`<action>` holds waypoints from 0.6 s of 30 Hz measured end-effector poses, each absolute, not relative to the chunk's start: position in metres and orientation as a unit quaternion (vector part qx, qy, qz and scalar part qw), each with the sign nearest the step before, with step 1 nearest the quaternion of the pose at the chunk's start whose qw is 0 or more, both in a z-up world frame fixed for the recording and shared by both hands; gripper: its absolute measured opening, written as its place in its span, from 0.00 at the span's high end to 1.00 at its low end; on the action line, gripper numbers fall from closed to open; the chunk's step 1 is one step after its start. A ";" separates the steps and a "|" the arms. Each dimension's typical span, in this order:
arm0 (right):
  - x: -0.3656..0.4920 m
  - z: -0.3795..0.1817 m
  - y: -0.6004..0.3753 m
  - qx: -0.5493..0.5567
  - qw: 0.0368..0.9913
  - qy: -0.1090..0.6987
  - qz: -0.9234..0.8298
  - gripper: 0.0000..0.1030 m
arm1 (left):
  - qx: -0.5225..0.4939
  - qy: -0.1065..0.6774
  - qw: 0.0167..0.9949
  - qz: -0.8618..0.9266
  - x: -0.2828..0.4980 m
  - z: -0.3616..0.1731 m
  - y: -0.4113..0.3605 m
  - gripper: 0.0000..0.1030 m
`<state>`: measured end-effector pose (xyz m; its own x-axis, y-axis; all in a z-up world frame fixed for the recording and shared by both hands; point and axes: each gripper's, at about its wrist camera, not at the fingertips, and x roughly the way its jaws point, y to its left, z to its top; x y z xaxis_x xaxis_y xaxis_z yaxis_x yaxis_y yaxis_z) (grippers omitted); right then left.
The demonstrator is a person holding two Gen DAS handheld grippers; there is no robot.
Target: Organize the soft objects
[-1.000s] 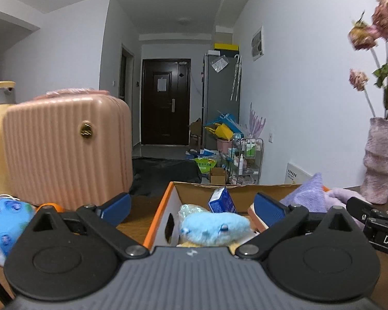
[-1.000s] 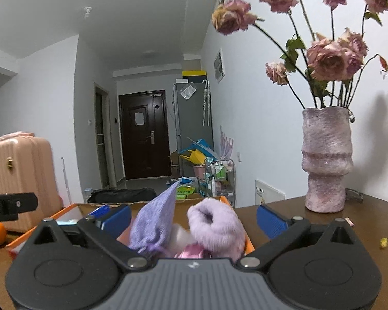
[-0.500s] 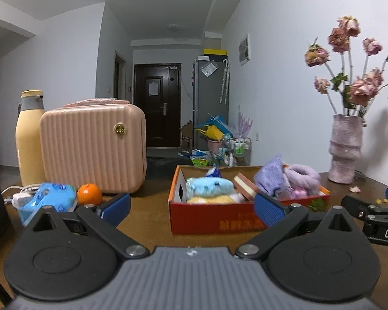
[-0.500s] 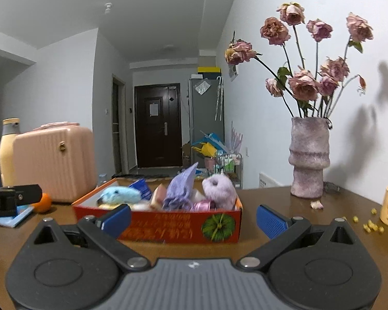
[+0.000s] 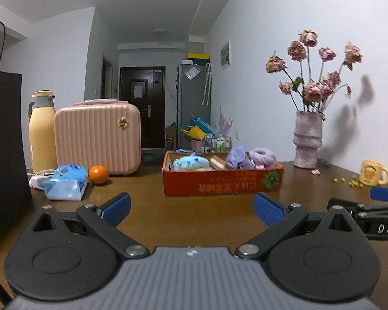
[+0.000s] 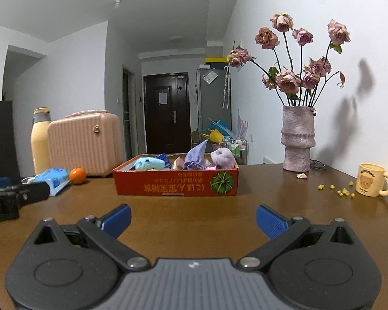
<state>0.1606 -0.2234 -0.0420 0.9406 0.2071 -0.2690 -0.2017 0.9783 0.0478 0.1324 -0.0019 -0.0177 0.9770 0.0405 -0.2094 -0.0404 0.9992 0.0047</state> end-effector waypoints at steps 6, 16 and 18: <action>0.129 -0.038 -0.222 0.000 0.986 0.129 0.107 0.00 | 0.001 0.104 0.994 0.013 0.104 -0.022 -0.003 0.00; 0.115 -0.032 -0.220 -0.002 0.987 0.121 0.109 0.00 | -0.001 0.095 0.995 0.011 0.090 -0.017 -0.001 0.00; 0.115 -0.032 -0.220 -0.003 0.987 0.121 0.109 0.00 | -0.001 0.094 0.996 0.010 0.089 -0.017 -0.001 0.00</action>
